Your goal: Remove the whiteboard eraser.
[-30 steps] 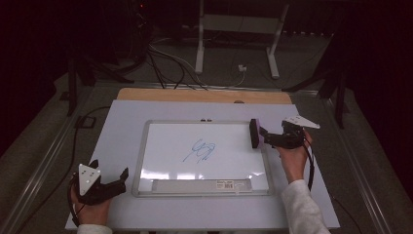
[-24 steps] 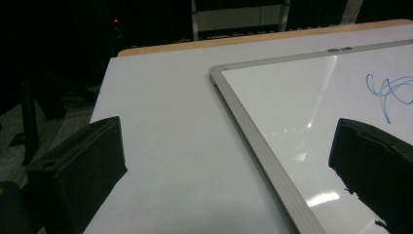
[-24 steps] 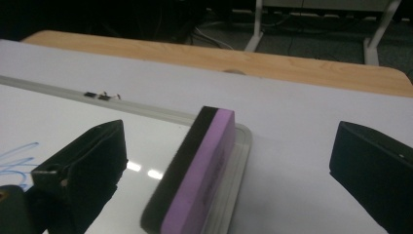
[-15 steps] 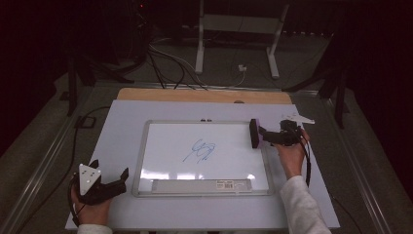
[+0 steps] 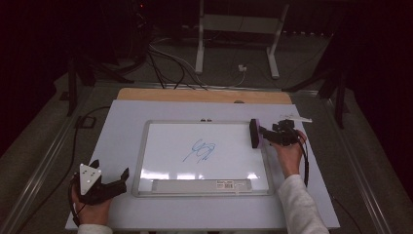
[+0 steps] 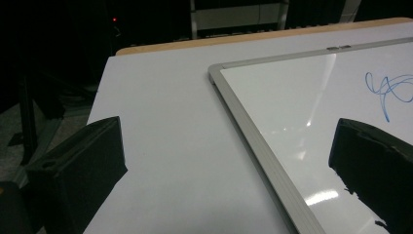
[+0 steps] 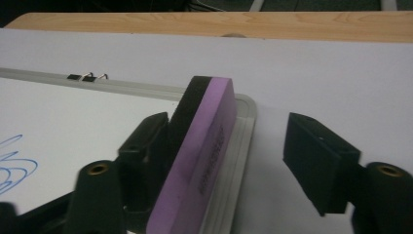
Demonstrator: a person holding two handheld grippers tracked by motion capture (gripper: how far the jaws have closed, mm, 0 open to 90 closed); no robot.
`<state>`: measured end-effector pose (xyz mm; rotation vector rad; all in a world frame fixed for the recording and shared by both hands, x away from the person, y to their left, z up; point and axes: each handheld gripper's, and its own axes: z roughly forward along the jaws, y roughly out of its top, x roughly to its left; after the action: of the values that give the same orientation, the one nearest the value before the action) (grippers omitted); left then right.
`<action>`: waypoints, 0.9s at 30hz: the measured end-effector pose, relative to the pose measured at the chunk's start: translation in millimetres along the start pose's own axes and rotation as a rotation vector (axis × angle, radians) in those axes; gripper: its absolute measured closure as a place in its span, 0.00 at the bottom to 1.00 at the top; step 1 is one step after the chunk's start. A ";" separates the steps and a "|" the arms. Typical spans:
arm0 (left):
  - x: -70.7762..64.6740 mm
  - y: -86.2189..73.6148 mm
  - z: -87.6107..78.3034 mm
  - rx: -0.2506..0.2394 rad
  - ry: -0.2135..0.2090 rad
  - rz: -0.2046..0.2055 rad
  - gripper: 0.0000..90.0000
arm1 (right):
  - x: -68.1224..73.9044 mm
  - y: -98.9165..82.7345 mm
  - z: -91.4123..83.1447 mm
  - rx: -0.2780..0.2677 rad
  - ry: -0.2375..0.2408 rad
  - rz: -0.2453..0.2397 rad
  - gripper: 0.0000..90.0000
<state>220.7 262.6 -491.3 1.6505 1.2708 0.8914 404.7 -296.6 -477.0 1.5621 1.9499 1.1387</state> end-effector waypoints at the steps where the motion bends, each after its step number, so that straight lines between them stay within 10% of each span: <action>1: -0.1 0.0 0.1 -0.001 0.000 0.000 0.01 | 0.4 -0.3 1.4 0.006 -0.003 0.006 0.44; 20: -0.9 -0.1 1.0 0.004 -0.003 0.004 0.01 | 2.1 -3.6 8.0 0.055 0.084 0.060 0.72; 27: -1.5 0.1 1.0 0.005 -0.002 0.006 0.01 | 4.1 -4.0 11.5 0.068 0.113 0.095 0.65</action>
<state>221.3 260.9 -491.7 1.6596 1.2679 0.8914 409.4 -288.9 -486.2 1.6751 2.0253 1.2356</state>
